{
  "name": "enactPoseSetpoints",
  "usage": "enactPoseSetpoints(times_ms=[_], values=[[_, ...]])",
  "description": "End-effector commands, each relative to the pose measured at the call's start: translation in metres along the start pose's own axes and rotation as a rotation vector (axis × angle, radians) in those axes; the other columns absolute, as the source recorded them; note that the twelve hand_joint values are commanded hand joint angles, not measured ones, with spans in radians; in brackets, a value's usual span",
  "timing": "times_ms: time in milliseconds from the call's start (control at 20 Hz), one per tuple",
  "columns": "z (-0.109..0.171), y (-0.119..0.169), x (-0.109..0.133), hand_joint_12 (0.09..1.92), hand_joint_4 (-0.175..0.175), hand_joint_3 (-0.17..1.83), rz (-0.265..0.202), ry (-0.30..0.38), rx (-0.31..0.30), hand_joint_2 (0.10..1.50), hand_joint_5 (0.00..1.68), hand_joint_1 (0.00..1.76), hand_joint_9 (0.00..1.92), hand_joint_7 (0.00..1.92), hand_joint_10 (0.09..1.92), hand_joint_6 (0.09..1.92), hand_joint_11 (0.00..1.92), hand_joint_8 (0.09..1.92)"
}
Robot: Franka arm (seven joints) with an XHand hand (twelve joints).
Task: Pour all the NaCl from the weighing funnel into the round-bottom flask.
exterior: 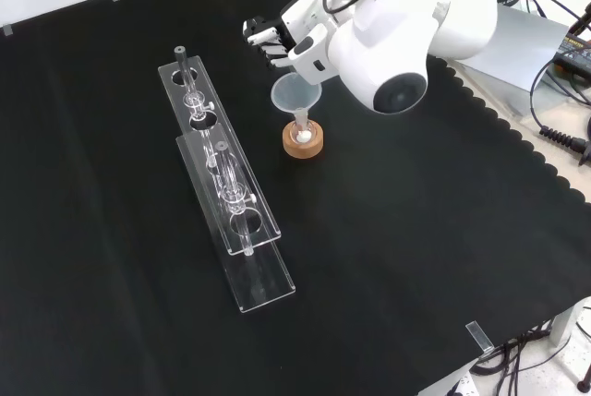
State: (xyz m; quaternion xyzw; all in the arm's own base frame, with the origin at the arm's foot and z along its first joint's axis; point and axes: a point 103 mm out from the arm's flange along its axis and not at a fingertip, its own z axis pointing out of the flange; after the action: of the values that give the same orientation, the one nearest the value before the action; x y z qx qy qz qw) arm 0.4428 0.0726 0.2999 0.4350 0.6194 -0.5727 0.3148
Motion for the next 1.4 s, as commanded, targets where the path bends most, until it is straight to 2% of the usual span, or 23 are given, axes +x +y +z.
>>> enactPoseSetpoints(times_ms=[50,150,450,700,850,1000,1400], values=[[0.008,0.002,-0.005,1.28,0.175,0.68,-0.010,0.138,-0.032,0.70,1.15,1.08,1.03,0.91,0.47,0.89,0.50,0.64],[0.013,0.002,-0.006,1.28,0.175,0.68,-0.011,0.183,-0.051,0.70,1.15,1.08,1.03,0.91,0.47,0.89,0.50,0.64],[0.033,0.008,-0.010,1.28,0.175,0.68,-0.027,0.305,-0.047,0.70,1.15,1.08,1.03,0.91,0.47,0.89,0.50,0.64],[0.051,0.013,-0.013,1.28,0.175,0.68,-0.026,0.362,-0.055,0.70,1.15,1.08,1.03,0.91,0.47,0.89,0.50,0.64],[0.059,0.014,-0.017,1.28,0.175,0.68,-0.029,0.438,-0.068,0.70,1.15,1.08,1.03,0.91,0.47,0.89,0.50,0.64],[0.068,0.016,-0.021,1.28,0.175,0.68,-0.036,0.545,-0.081,0.70,1.15,1.08,1.03,0.91,0.47,0.90,0.50,0.64],[0.092,0.022,-0.020,1.28,0.175,0.68,-0.048,0.639,-0.069,0.70,1.15,1.08,1.03,0.91,0.47,0.90,0.50,0.64]])
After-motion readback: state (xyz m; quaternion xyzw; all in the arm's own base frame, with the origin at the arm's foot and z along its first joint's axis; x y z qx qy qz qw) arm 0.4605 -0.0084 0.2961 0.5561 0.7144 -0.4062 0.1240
